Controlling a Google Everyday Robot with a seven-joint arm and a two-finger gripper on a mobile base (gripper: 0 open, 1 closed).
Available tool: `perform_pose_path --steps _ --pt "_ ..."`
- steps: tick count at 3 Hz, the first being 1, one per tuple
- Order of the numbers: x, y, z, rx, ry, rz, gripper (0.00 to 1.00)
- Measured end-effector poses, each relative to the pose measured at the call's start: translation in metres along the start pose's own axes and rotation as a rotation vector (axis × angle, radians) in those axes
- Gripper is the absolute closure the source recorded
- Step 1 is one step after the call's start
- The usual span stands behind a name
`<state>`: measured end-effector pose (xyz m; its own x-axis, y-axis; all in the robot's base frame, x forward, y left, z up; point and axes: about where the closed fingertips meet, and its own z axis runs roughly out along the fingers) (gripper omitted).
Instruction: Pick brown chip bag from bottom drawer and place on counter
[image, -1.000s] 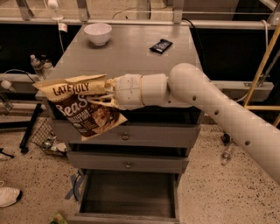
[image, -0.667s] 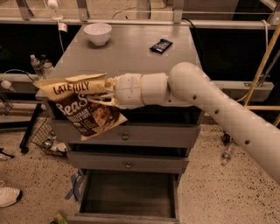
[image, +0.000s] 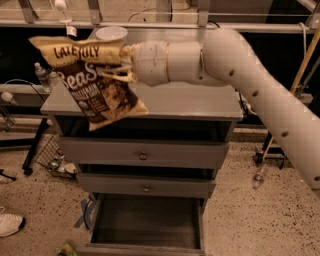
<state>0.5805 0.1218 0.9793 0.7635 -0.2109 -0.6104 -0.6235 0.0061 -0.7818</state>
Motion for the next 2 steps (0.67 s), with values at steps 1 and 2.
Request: perform_pose_path --steps 1,2 --pt "-0.005 -0.039 -0.01 0.046 0.029 -0.05 1.0" --pt "0.001 -0.068 -0.018 0.113 0.085 -0.068 1.0"
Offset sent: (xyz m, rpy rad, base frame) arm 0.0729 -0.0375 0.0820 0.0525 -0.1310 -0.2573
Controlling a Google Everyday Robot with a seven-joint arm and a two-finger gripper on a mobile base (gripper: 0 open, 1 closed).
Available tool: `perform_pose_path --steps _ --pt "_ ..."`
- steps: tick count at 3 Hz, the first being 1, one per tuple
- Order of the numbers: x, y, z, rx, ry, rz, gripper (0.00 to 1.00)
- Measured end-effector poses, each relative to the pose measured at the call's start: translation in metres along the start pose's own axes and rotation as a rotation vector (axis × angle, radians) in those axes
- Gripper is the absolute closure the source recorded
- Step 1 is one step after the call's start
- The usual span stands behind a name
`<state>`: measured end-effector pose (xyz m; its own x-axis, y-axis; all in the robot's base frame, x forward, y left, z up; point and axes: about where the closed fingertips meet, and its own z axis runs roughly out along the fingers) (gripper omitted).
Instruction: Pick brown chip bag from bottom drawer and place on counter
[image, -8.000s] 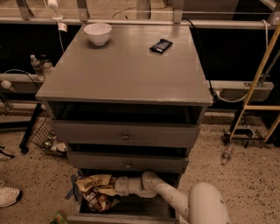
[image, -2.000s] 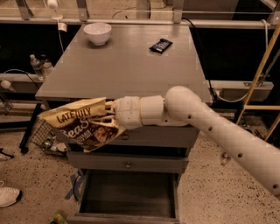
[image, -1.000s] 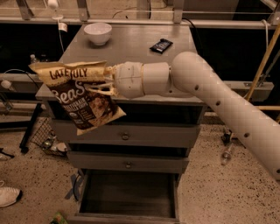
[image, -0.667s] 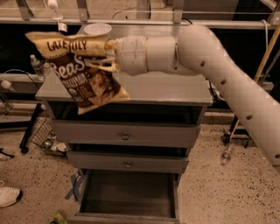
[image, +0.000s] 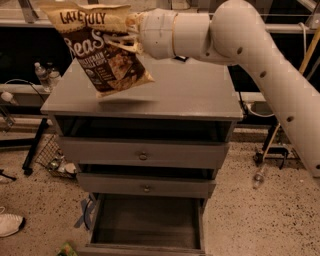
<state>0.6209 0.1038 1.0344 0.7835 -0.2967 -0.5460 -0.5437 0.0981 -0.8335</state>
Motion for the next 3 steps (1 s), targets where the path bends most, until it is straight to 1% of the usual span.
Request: perform_pose_path --steps 1,2,3 --pt "0.035 -0.015 -0.003 0.064 0.119 0.065 1.0" --pt "0.061 -0.016 -0.009 0.095 0.183 0.136 1.0" --pt "0.082 -0.013 -0.013 0.112 0.26 0.201 1.0"
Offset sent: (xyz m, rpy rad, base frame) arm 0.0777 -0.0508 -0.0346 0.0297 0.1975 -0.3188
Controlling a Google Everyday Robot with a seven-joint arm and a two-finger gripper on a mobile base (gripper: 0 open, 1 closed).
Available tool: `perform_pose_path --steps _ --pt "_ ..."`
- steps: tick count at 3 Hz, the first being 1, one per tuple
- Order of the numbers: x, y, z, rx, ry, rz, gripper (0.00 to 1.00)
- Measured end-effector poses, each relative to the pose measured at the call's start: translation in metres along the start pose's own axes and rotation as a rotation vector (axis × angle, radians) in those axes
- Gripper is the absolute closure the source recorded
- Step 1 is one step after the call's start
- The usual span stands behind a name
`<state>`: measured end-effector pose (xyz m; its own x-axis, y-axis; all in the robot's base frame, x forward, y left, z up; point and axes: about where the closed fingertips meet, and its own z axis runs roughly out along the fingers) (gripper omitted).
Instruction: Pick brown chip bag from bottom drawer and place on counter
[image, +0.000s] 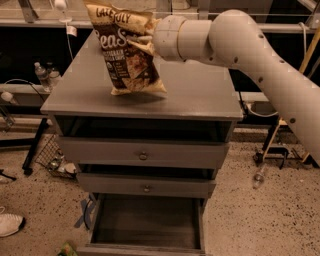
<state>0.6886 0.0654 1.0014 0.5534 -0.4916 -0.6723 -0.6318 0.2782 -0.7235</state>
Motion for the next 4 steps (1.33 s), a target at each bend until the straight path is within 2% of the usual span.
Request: perform_pose_path --steps 1,2,3,4 --pt "0.035 0.002 0.004 -0.01 0.093 0.105 1.0" --pt "0.069 0.007 0.012 -0.055 0.17 0.214 1.0" --pt "0.089 0.01 0.016 -0.086 0.214 0.283 1.0" --pt "0.089 0.01 0.016 -0.086 0.214 0.283 1.0"
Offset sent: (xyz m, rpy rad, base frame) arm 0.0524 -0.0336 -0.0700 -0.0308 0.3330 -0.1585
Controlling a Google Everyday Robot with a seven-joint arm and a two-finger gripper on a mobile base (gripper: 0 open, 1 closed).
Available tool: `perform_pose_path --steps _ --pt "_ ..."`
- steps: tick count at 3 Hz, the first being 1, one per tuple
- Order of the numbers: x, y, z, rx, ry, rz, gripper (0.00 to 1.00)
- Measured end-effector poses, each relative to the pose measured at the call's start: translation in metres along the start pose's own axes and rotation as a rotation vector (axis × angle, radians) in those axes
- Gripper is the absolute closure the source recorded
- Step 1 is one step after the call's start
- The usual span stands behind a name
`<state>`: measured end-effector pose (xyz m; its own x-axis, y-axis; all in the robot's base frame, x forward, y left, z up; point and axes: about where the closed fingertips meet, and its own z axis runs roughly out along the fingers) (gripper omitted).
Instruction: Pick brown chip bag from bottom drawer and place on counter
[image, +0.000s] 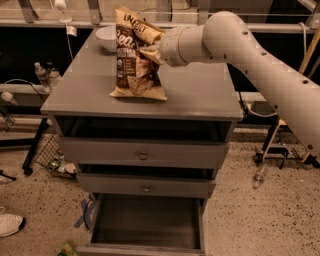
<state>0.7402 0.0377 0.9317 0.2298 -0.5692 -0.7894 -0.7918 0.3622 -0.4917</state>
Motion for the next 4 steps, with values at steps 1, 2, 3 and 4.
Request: perform_pose_path --steps 1,2,3,4 --pt "-0.0005 0.0015 0.0018 -0.003 -0.001 0.0 0.87" --pt "-0.0011 0.0032 0.004 -0.007 -0.002 0.0 0.63" --pt "-0.0019 0.0056 0.0069 -0.013 -0.004 0.0 0.31" --pt "-0.0023 0.0071 0.0087 -0.016 -0.005 -0.001 0.08"
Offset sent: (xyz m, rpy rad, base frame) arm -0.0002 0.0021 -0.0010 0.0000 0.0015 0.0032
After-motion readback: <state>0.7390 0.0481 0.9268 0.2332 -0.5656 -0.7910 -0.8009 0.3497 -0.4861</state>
